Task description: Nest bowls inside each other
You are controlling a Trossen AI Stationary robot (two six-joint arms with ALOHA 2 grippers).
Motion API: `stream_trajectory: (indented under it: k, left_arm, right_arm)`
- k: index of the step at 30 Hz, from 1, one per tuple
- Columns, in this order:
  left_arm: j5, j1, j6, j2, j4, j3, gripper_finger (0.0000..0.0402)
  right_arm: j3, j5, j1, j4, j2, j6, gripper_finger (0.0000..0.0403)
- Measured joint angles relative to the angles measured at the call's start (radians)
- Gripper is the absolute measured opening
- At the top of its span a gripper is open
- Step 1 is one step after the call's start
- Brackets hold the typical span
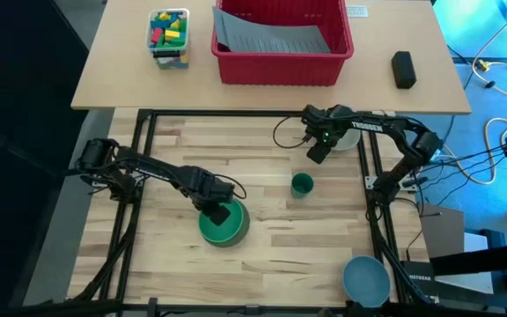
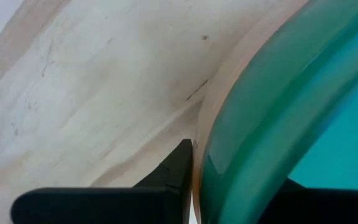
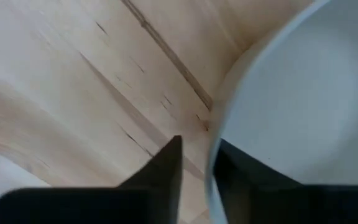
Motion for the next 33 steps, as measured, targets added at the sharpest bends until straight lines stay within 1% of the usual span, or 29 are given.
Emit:
stream_trajectory:
  k: [3, 11, 15, 31, 33]
  left_arm:
    - [0.000, -0.008, -0.011, 0.000, 0.000, 0.000, 0.0045]
    - [0.000, -0.031, -0.026, 0.000, -0.002, 0.004, 0.0045]
    - [0.001, -0.044, -0.038, 0.002, -0.006, 0.015, 0.0045]
    - [0.001, -0.057, -0.047, 0.002, -0.007, 0.021, 0.0045]
    - [0.001, -0.057, -0.047, 0.002, -0.007, 0.021, 0.0045]
  right_arm:
    - [0.000, -0.016, 0.000, 0.003, 0.004, -0.015, 0.0010]
    - [0.000, -0.043, 0.010, -0.002, 0.000, -0.031, 0.0003]
    - [0.000, -0.041, 0.062, -0.003, -0.006, -0.055, 0.0001]
    - [0.022, 0.084, 0.310, 0.056, -0.020, -0.126, 0.0000]
    - [0.035, 0.113, 0.329, 0.054, -0.021, -0.130, 0.0000]
